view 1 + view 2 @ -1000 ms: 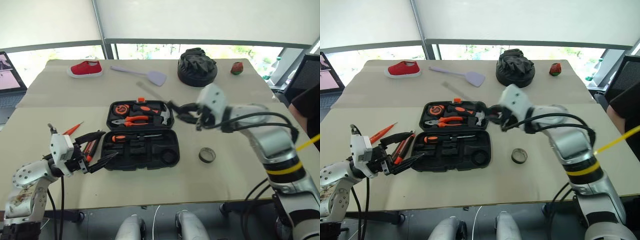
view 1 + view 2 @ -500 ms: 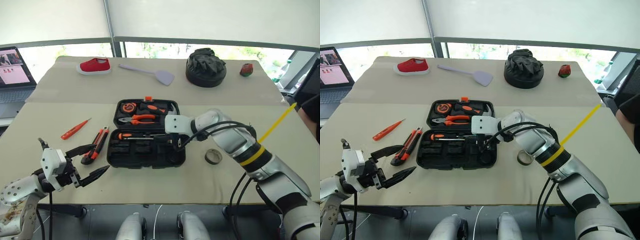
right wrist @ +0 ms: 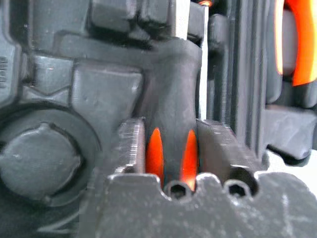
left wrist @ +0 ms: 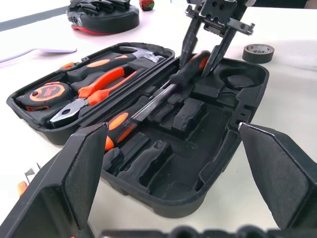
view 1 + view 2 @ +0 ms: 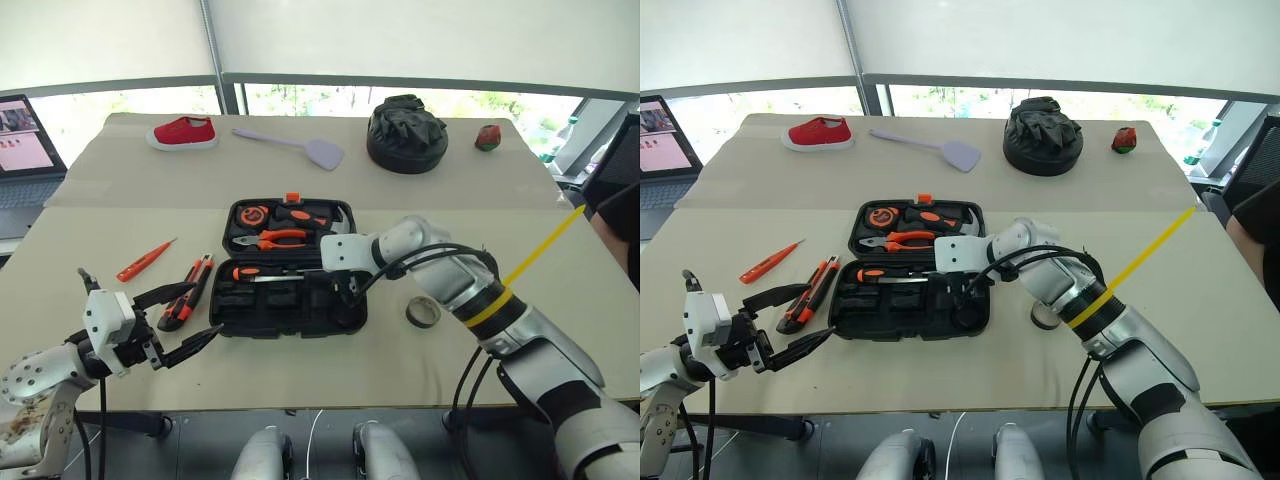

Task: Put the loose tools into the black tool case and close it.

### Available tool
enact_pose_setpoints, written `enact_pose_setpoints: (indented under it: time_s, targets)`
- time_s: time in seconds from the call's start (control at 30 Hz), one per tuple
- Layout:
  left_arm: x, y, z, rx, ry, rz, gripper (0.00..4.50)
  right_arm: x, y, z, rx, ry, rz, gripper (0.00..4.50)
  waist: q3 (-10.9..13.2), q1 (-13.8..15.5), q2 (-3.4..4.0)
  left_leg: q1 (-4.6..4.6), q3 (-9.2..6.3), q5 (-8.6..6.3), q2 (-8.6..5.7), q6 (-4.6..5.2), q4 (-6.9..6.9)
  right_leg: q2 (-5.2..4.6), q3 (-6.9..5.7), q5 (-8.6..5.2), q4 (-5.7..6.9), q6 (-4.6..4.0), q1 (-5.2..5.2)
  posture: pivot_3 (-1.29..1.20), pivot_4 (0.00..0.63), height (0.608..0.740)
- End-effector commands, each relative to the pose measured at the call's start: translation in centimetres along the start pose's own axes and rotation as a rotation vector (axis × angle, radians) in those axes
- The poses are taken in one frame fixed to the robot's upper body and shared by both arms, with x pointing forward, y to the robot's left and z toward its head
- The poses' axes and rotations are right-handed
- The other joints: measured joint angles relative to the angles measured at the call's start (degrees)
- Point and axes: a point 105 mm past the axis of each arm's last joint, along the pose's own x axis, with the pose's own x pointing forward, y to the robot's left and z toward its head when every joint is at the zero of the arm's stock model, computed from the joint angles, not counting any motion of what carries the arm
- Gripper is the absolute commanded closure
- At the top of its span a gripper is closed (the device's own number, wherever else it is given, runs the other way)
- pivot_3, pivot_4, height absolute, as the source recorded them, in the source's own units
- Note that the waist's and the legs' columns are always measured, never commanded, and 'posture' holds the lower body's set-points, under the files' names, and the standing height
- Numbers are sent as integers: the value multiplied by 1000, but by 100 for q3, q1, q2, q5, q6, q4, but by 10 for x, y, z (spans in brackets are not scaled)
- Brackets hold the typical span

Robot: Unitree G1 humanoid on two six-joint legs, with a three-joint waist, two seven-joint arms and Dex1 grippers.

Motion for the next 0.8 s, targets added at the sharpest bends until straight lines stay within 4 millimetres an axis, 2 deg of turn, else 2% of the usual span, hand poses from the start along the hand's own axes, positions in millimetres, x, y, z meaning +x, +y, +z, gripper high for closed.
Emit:
enact_pose_setpoints:
  time_s: [0.03, 0.13, 0.2, 0.33, 0.4, 0.5, 0.53, 0.67, 0.8]
  targets:
    - [-2, 1, 7, 31, -12, 8, 0, -19, -12, 27, -9, -137, -14, 1538, 0, -6, 0, 0, 1, 0, 1, 0, 0, 0, 1, 0, 0, 0, -1, 0, 150, 740]
    - [-4, 2, 5, 30, -10, 17, 0, -33, -14, 32, 25, -222, 13, 1538, 1, 3, 1, 0, 0, 0, 1, 0, 0, 0, 1, 0, 2, 0, 0, 0, 150, 740]
    - [-5, 2, 5, 30, -9, 22, 0, -36, -16, 35, 49, -285, -3, 1538, 0, 16, 1, 0, -1, 0, -1, 0, 1, -2, 0, 0, 1, 0, 2, 0, 150, 740]
    - [-4, 2, 2, 29, -9, 31, 0, -30, -21, 46, 172, -471, -56, 2593, 0, 2, 0, 4, 0, 1, 2, -1, 0, 0, 0, 1, 1, -1, 5, 0, 150, 740]
    - [-4, 2, 1, 27, -8, 33, 0, -22, -18, 42, 188, -486, -69, 3364, 0, -9, 0, 7, 0, 1, 4, -2, -1, 3, 1, 2, 11, -4, 2, 0, 150, 740]
    - [-3, 4, 2, 29, -7, 39, 0, 6, -6, 16, 273, -457, -89, 4315, 0, -2, 0, 6, 1, 2, 1, -4, -1, 0, 1, 2, 41, -5, -2, 0, 150, 740]
    - [-2, 4, 2, 30, -8, 40, 0, 12, -4, 9, 282, -440, -100, 4467, 0, 7, 0, 5, 0, 2, 0, -4, -1, -1, 0, 2, 40, -5, -2, 0, 150, 740]
    - [-1, 6, 6, 33, -6, 41, 0, 30, 9, -11, 274, -376, -81, 4467, 0, 0, 1, 4, 5, 5, -6, -8, 4, -5, 3, 2, 39, -4, -2, 0, 150, 740]
    - [-1, 10, 7, 39, 2, 42, 0, 44, 11, -17, 338, -341, -85, 4467, -1, -13, 0, 26, 7, 5, 2, -9, 2, 3, 5, -1, 41, -8, 7, 0, 150, 740]
